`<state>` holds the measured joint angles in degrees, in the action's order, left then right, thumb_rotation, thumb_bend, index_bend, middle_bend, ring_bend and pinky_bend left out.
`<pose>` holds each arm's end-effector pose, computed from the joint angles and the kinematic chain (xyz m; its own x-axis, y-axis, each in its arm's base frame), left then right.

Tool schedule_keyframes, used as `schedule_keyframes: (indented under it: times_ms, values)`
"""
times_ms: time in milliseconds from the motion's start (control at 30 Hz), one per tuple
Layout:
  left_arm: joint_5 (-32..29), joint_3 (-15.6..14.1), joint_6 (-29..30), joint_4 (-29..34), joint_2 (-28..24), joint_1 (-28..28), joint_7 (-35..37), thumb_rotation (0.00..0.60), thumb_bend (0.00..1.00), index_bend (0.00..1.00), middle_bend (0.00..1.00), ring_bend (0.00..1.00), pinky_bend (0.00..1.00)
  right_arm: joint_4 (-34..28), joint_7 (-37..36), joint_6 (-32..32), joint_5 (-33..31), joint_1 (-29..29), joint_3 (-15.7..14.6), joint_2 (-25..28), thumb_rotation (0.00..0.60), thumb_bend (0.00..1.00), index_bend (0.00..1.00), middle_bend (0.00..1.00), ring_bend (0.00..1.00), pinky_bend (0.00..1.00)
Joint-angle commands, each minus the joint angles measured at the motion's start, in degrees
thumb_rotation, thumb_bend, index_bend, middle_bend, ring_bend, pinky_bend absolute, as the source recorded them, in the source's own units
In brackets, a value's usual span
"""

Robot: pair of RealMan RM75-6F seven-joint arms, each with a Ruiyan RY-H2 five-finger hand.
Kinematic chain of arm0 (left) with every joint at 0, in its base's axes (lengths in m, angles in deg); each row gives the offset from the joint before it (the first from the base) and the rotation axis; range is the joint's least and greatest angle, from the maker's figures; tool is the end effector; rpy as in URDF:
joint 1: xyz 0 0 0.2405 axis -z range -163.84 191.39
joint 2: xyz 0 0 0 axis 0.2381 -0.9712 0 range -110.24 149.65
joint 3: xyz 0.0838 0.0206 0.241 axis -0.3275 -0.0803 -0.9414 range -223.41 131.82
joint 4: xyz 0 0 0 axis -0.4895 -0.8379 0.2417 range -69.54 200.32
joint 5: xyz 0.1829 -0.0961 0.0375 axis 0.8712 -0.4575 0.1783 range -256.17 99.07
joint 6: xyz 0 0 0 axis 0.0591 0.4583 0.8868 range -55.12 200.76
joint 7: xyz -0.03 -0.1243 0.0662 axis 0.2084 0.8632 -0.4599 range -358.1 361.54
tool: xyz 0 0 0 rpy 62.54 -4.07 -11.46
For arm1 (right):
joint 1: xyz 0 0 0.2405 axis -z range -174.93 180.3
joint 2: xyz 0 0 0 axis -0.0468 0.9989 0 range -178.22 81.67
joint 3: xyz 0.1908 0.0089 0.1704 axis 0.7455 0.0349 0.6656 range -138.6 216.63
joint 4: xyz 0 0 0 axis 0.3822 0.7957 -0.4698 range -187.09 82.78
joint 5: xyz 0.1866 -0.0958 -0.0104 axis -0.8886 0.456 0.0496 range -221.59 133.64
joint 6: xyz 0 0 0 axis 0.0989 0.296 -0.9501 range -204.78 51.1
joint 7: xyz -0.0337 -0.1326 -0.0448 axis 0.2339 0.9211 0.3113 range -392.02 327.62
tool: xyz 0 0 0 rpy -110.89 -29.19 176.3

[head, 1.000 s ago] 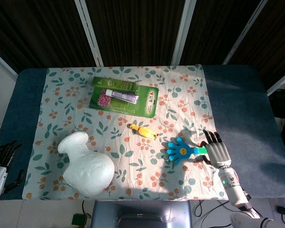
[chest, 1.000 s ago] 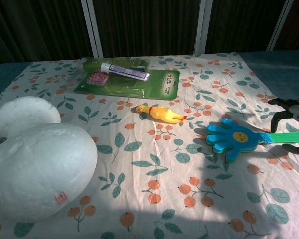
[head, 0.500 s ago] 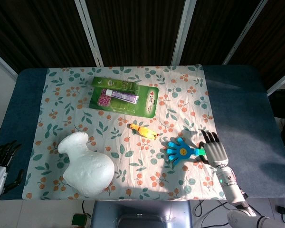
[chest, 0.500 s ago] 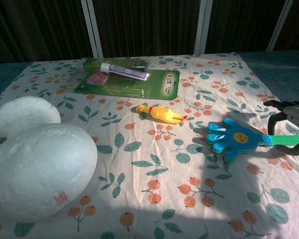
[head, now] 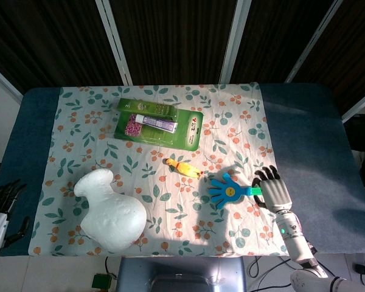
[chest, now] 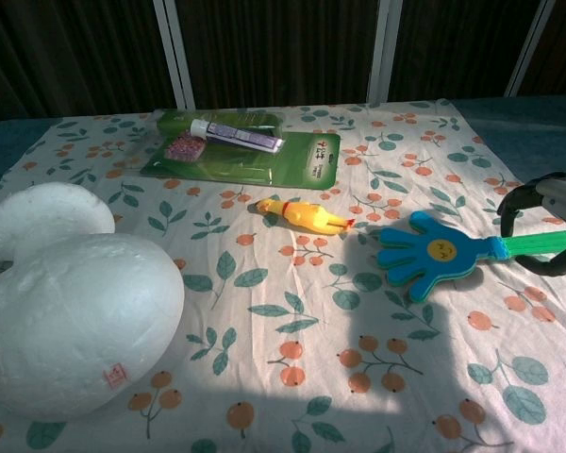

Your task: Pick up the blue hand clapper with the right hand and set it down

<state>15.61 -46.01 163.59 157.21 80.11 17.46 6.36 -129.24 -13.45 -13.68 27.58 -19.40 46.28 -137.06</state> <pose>-0.3008 0.1625 0.1775 0.3910 -0.0290 0.9199 0.9108 -0.1317 -0.3913 -0.2777 -0.2785 0.0066 0.4965 -0.2345 0.8358 -0.8678 -0.1118 0.4841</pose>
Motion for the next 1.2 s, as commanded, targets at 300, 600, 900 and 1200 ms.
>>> schedule_keyframes:
  times_ms: [300, 600, 900, 1200]
  values:
    - [0.13, 0.01, 0.38, 0.1, -0.16, -0.17, 0.1, 0.6, 0.47, 0.0, 0.0, 0.0, 0.09, -1.56, 1.02, -0.59, -1.77, -0.8, 0.43, 0.32, 0.6, 0.55, 0.85, 0.6, 0.59, 0.67]
    - [0.4, -0.11, 0.83, 0.08, -0.32, -0.43, 0.32, 0.6, 0.47, 0.0, 0.0, 0.0, 0.09, -1.21, -1.59, -1.63, -2.04, -1.53, 0.59, -0.09, 0.6, 0.55, 0.88, 0.72, 0.76, 0.89]
    - [0.48, -0.14, 1.04, 0.17, -0.42, -0.58, 0.31, 0.6, 0.47, 0.0, 0.0, 0.0, 0.09, 0.52, -17.99, 0.31, 1.22, -0.59, 2.2, -1.67, 0.6, 0.51, 0.9, 0.81, 0.89, 0.99]
    - [0.08, -0.06, 0.39, 0.32, -0.25, -0.41, -0.38, 0.6, 0.47, 0.0, 0.0, 0.0, 0.09, 8.11, -44.56, 10.66, 10.63, 1.47, 3.39, -4.52, 0.6, 0.51, 0.9, 0.83, 0.9, 1.0]
